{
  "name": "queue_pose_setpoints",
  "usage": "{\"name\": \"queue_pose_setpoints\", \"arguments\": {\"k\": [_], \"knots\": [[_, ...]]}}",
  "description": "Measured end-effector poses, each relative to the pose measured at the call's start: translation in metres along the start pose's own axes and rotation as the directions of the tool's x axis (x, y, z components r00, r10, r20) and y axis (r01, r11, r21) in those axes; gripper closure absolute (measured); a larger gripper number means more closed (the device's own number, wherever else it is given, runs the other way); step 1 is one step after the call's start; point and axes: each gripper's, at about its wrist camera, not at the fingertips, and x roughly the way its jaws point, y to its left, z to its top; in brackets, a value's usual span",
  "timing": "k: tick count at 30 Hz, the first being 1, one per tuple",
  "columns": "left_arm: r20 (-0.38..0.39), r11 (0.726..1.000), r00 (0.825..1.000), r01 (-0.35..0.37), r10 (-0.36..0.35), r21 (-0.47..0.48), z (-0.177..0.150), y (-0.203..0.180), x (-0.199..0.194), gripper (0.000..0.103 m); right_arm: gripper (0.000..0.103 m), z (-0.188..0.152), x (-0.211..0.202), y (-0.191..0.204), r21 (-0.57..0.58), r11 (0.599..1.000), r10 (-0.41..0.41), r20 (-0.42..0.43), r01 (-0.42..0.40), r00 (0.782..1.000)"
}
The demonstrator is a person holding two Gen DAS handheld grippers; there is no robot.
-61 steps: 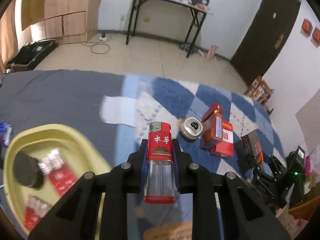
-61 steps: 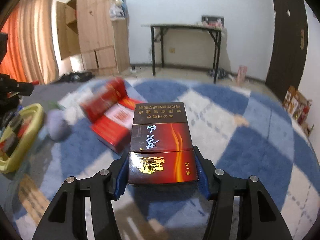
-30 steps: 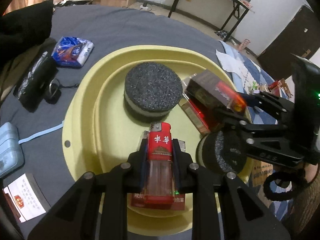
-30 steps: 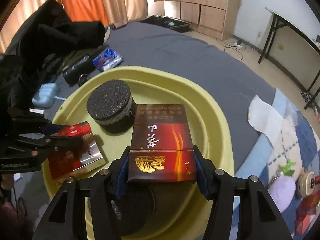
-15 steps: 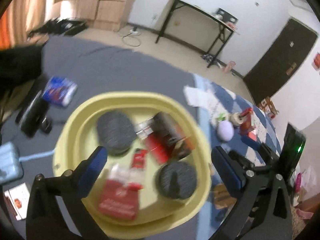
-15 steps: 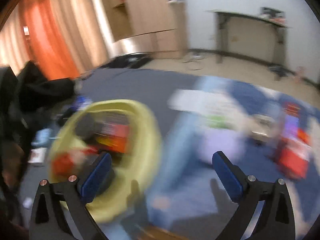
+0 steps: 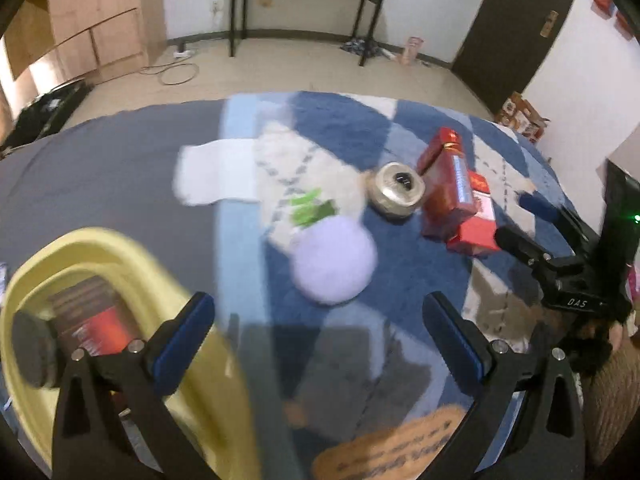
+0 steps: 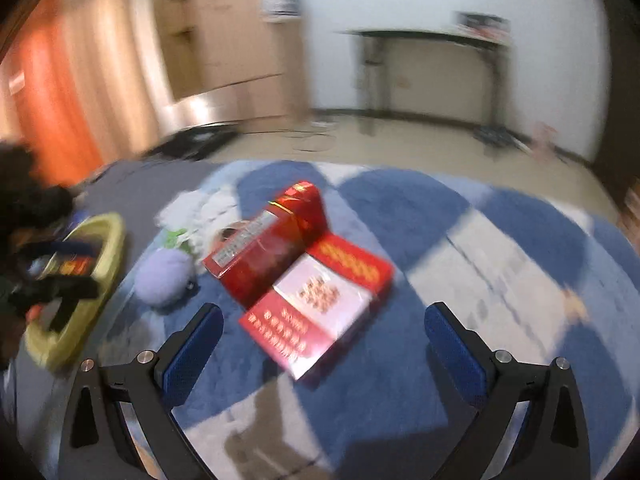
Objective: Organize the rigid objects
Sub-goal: 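Grasp the red box with gold lanterns with the right gripper while the left grasps the lavender puff, then place the red lantern box and lavender puff into the yellow tray, opening both grippers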
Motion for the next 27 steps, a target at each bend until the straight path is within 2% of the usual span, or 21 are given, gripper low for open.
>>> {"name": "queue_pose_setpoints", "arguments": {"k": [1, 3, 6, 8, 9, 12, 13, 14, 15, 16, 17, 18, 20, 23, 25, 27], "knots": [[0.003, 1.0, 1.0, 0.001, -0.001, 0.011, 0.003, -0.002, 0.005, 0.0, 0.0, 0.001, 0.006, -0.004, -0.049, 0.998, 0.024, -0.019, -0.025, 1.0], [-0.009, 1.0, 1.0, 0.01, -0.01, 0.028, 0.007, -0.002, 0.015, 0.0, 0.0, 0.001, 0.015, -0.012, -0.139, 0.979, 0.141, -0.057, -0.148, 0.988], [-0.034, 0.997, 0.999, 0.029, -0.026, 0.075, 0.01, -0.006, 0.029, 0.0, 0.0, 0.001, 0.027, -0.013, -0.27, 0.95, 0.14, -0.082, -0.157, 0.987], [-0.028, 0.993, 1.0, 0.002, 0.001, 0.121, 0.011, -0.008, 0.038, 0.0, 0.0, 0.003, 0.036, -0.014, -0.304, 0.936, 0.153, -0.102, -0.177, 0.983], [-0.033, 0.993, 0.999, -0.013, 0.017, 0.118, 0.012, -0.007, 0.044, 0.0, 0.0, 0.005, 0.042, -0.015, -0.318, 0.929, 0.162, -0.116, -0.191, 0.98], [-0.051, 0.995, 0.999, 0.008, -0.003, 0.103, 0.015, -0.006, 0.056, 0.001, 0.0, 0.009, 0.061, -0.01, -0.358, 0.915, 0.141, -0.155, -0.188, 0.978], [-0.047, 0.994, 0.999, 0.003, 0.002, 0.109, 0.015, -0.007, 0.057, 0.001, 0.0, 0.011, 0.069, -0.007, -0.363, 0.914, 0.126, -0.178, -0.184, 0.976], [-0.046, 0.994, 0.999, 0.002, 0.003, 0.11, 0.015, -0.009, 0.059, 0.007, 0.0, 0.013, 0.076, -0.006, -0.368, 0.912, 0.12, -0.177, -0.179, 0.977], [-0.051, 0.996, 0.999, 0.004, 0.001, 0.094, 0.015, -0.01, 0.062, 0.021, 0.0, 0.016, 0.078, -0.005, -0.364, 0.915, 0.118, -0.174, -0.175, 0.978], [-0.058, 0.997, 0.998, -0.017, 0.021, 0.075, 0.015, -0.01, 0.065, 0.028, 0.001, 0.018, 0.082, -0.005, -0.354, 0.92, 0.116, -0.171, -0.171, 0.978], [-0.053, 0.996, 0.997, -0.057, 0.061, 0.07, 0.015, -0.011, 0.065, 0.041, 0.004, 0.02, 0.083, -0.005, -0.333, 0.929, 0.113, -0.161, -0.162, 0.98], [-0.034, 0.994, 0.996, -0.084, 0.087, 0.069, 0.014, -0.013, 0.063, 0.048, 0.011, 0.019, 0.082, -0.005, -0.316, 0.938, 0.1, -0.148, -0.143, 0.984], [-0.017, 0.995, 0.996, -0.09, 0.091, 0.047, 0.01, -0.015, 0.058, 0.05, 0.013, 0.016, 0.078, -0.002, -0.285, 0.953, 0.072, -0.12, -0.103, 0.99], [0.031, 0.998, 0.998, -0.062, 0.062, 0.018, 0.007, -0.013, 0.036, 0.051, 0.013, 0.006, 0.065, 0.004, -0.216, 0.975, 0.033, -0.106, -0.055, 0.994], [0.08, 0.997, 0.994, -0.076, 0.076, -0.008, 0.006, 0.0, 0.0, 0.051, 0.013, 0.0, 0.045, 0.008, -0.173, 0.984, 0.037, -0.083, -0.051, 0.996], [0.102, 0.995, 0.991, -0.082, 0.086, -0.048, 0.004, 0.029, -0.046, 0.051, 0.013, -0.004, 0.022, 0.017, -0.168, 0.985, 0.038, -0.052, -0.047, 0.998]]}}
